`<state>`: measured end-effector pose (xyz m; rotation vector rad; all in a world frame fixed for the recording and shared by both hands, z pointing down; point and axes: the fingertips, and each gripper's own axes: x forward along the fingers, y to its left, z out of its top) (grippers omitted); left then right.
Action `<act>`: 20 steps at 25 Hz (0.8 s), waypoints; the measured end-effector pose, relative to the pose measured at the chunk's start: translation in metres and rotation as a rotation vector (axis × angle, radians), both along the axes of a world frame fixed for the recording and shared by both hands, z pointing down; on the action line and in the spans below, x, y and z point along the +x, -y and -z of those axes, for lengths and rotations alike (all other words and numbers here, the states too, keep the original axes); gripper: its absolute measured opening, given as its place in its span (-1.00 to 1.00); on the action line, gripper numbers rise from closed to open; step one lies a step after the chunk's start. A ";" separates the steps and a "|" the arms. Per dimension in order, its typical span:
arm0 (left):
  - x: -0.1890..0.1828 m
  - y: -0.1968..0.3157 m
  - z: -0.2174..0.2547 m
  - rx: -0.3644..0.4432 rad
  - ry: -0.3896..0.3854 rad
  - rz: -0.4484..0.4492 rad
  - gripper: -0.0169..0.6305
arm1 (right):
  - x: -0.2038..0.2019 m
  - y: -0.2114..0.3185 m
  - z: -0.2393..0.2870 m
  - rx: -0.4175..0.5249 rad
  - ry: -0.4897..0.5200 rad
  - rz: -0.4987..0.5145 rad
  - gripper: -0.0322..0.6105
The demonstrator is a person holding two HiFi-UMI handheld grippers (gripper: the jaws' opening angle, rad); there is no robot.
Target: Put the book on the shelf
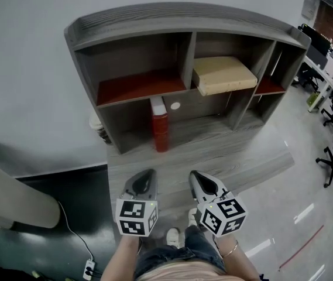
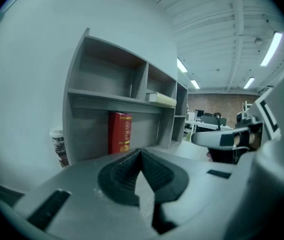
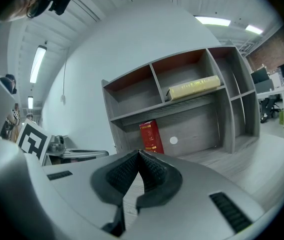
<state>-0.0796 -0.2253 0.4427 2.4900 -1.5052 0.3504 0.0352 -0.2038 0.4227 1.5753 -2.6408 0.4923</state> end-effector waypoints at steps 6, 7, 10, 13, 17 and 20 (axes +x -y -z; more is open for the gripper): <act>0.008 -0.010 0.010 0.011 -0.042 -0.035 -0.91 | 0.003 -0.004 0.006 0.022 -0.019 -0.003 -0.87; 0.008 -0.010 0.011 0.009 -0.051 -0.036 -0.91 | 0.003 -0.005 0.008 0.027 -0.019 -0.006 -0.87; 0.007 -0.012 0.013 0.002 -0.067 -0.043 -0.91 | 0.004 -0.007 0.012 0.035 -0.021 -0.009 -0.87; 0.006 -0.012 0.015 0.004 -0.075 -0.047 -0.91 | 0.004 -0.007 0.014 0.040 -0.023 -0.012 -0.87; 0.005 -0.010 0.013 0.003 -0.071 -0.046 -0.91 | 0.005 -0.005 0.015 0.044 -0.018 -0.018 -0.87; 0.003 -0.010 0.012 -0.003 -0.061 -0.042 -0.91 | 0.002 -0.004 0.015 0.046 -0.019 -0.014 -0.87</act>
